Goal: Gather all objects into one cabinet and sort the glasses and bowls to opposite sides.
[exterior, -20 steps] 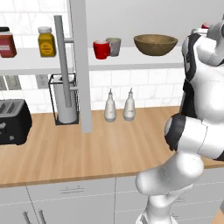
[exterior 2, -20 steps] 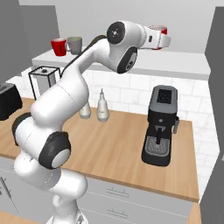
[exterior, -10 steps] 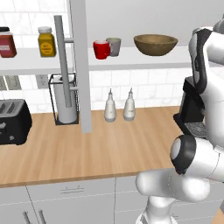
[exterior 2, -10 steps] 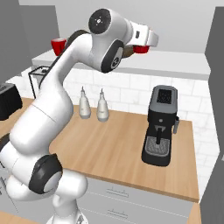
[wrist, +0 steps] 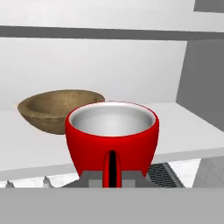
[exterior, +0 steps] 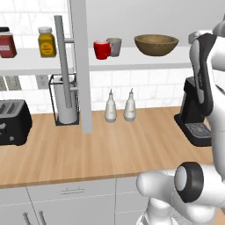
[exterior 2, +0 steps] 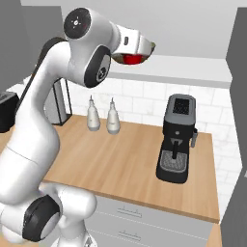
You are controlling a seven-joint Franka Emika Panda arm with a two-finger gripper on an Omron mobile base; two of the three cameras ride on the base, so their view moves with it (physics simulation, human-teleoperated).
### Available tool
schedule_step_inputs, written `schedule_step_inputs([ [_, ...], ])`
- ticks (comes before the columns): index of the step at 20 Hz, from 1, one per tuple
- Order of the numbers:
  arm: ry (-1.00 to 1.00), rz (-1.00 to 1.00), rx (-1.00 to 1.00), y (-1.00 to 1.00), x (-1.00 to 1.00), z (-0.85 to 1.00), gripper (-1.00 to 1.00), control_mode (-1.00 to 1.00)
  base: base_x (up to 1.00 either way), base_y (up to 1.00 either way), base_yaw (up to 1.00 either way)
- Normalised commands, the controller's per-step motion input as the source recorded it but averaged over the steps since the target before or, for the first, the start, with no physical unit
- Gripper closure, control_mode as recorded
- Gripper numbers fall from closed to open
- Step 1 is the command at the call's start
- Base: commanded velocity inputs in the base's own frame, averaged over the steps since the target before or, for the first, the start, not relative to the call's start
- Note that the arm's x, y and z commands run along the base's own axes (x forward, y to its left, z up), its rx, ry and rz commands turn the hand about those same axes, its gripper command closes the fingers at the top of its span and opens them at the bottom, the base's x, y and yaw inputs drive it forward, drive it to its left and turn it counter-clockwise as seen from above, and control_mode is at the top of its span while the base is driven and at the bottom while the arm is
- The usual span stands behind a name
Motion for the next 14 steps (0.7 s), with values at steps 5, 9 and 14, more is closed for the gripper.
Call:
schedule_step_inputs([
  [5, 0.00, 0.02, 0.03, 0.67, -0.51, 0.00, 1.00, -1.00, 0.00, 0.00, 0.00],
  [9, 0.00, 0.01, 0.02, 0.56, -0.48, 0.00, 1.00, -1.00, 0.00, 0.00, 0.00],
  [14, 0.00, 0.05, 0.02, 0.50, -0.32, 0.00, 1.00, -1.00, 0.00, 0.00, 0.00],
])
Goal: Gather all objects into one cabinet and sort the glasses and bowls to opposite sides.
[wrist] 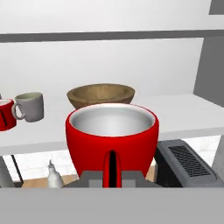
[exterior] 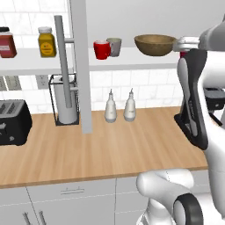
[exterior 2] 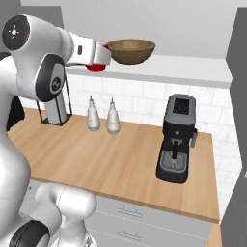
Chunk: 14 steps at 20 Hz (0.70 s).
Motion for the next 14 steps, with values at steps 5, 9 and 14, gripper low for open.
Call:
schedule_step_inputs([
  [5, 0.00, 0.12, 0.00, 0.65, -0.15, 0.00, 1.00, -1.00, 0.00, 0.00, 0.00],
  [9, 0.00, 0.16, 0.00, 0.80, 0.00, -0.05, 1.00, -1.00, 0.00, 0.00, 0.00],
  [14, 0.00, 0.17, 0.00, 0.64, 0.13, -0.35, 1.00, -1.00, 0.00, 0.00, 0.00],
])
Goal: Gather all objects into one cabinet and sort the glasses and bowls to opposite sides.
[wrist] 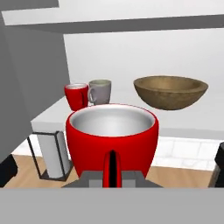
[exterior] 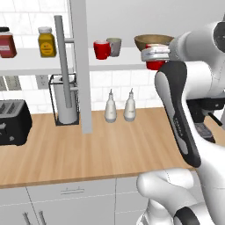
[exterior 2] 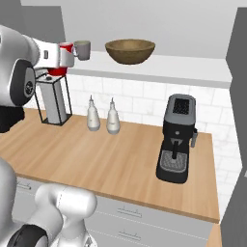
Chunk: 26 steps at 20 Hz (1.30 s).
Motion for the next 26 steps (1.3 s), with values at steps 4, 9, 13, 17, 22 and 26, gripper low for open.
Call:
schedule_step_inputs([
  [4, -0.07, 0.03, 0.00, 0.00, 0.53, -0.54, 1.00, -1.00, 0.00, 0.00, 0.00],
  [9, -0.08, 0.02, 0.00, 0.00, 0.67, -0.12, 1.00, -1.00, 0.00, 0.00, 0.00],
  [13, -0.10, 0.03, 0.00, 0.03, 0.04, 0.32, 1.00, -1.00, 0.00, 0.00, 0.00],
  [17, -0.01, 0.05, 0.00, 0.13, 0.05, 0.11, 1.00, -1.00, 0.00, 0.00, 0.00],
  [22, 0.00, 0.06, 0.00, 0.20, 0.10, 0.00, 1.00, -1.00, 0.00, 0.00, 0.00],
  [26, 0.00, 0.04, 0.00, 0.10, 0.24, 0.00, 1.00, -1.00, 0.00, 0.00, 0.00],
])
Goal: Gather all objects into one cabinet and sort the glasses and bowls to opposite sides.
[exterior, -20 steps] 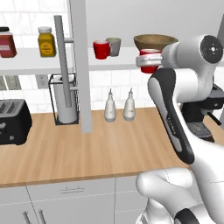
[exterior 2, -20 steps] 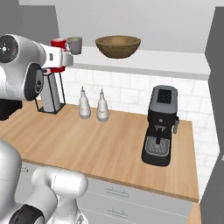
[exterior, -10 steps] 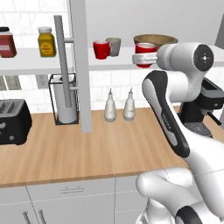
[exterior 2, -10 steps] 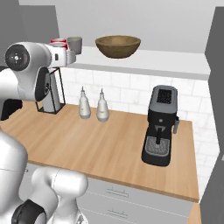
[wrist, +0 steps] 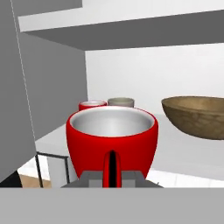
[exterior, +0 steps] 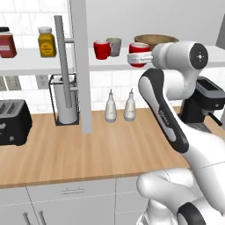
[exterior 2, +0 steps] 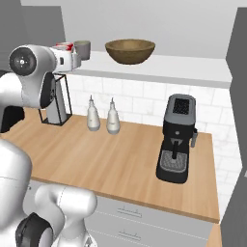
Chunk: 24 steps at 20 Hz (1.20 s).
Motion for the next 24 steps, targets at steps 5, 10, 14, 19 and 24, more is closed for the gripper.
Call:
schedule_step_inputs([
  [5, 0.00, 0.03, 0.00, 0.07, 0.40, 0.00, 1.00, -1.00, 0.00, 0.00, 0.00],
  [10, 0.00, 0.03, 0.00, 0.03, 0.36, 0.00, 1.00, -1.00, 0.00, 0.00, 0.00],
  [14, 0.00, 0.03, 0.00, 0.10, 0.34, 0.00, 1.00, -1.00, 0.00, 0.00, 0.00],
  [19, 0.00, 0.03, 0.00, 0.09, 0.36, 0.00, 1.00, -1.00, 0.00, 0.00, 0.00],
  [24, 0.00, 0.04, 0.00, 0.00, 0.23, -0.01, 1.00, -1.00, 0.00, 0.00, 0.00],
])
